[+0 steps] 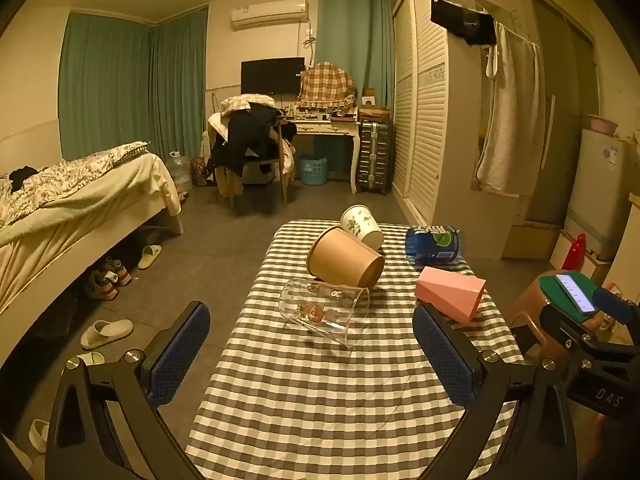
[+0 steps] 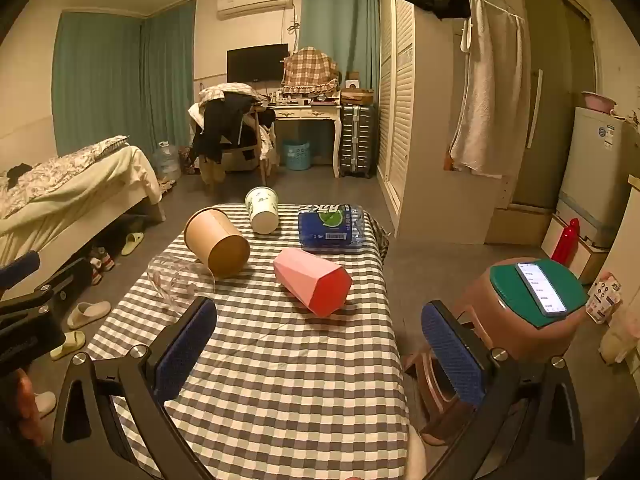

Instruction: Flip cup upside down

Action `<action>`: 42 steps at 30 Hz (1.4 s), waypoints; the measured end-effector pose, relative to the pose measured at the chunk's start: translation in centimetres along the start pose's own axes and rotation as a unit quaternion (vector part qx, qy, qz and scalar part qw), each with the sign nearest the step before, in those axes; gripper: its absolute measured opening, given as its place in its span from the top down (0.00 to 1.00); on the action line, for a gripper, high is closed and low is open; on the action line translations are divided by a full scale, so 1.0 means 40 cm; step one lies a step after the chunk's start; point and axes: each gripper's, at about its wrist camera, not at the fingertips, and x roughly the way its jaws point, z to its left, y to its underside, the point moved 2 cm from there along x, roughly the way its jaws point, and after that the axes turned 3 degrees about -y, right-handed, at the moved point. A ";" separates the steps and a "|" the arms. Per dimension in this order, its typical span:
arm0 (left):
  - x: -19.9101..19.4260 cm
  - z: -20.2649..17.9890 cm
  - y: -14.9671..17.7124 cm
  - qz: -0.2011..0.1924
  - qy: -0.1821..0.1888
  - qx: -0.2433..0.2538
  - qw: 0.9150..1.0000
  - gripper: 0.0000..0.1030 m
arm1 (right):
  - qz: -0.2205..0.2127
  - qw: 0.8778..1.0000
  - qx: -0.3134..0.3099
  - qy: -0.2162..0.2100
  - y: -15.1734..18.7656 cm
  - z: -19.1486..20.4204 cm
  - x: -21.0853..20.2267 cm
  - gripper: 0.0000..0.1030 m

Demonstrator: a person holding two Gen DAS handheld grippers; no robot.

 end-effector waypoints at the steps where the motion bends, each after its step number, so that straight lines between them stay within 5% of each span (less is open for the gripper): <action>1: -0.002 0.000 0.000 -0.003 -0.002 0.000 1.000 0.00 | 0.000 1.000 0.000 0.000 0.000 0.000 0.000 0.00; 42: 0.009 0.011 0.001 0.001 -0.001 -0.008 1.000 0.00 | 0.003 1.000 -0.005 -0.023 -0.002 0.013 0.005 0.00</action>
